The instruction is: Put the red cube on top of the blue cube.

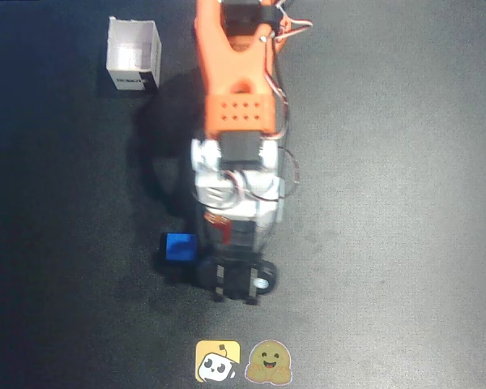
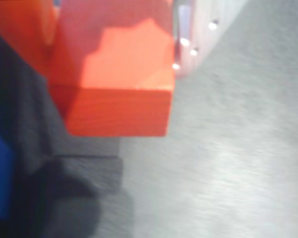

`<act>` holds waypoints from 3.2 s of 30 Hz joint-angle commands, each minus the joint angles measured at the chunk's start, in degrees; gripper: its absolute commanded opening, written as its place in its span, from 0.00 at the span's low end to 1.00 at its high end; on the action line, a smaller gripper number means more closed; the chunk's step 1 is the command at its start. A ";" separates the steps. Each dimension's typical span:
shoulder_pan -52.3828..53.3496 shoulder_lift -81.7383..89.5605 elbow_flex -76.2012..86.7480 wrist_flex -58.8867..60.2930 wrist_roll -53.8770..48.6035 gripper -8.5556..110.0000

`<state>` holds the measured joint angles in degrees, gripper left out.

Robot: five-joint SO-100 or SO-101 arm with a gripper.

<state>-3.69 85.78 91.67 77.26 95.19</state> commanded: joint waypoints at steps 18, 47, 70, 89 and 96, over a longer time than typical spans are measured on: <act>10.99 5.27 2.72 0.97 2.81 0.11; 14.77 0.09 -1.67 -3.25 -1.41 0.11; 14.15 -6.24 -5.36 -6.42 -3.08 0.11; 13.01 -8.44 -6.24 -7.91 -2.72 0.13; 12.66 -8.79 -6.42 -8.79 -2.55 0.20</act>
<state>9.40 76.64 88.95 69.08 92.64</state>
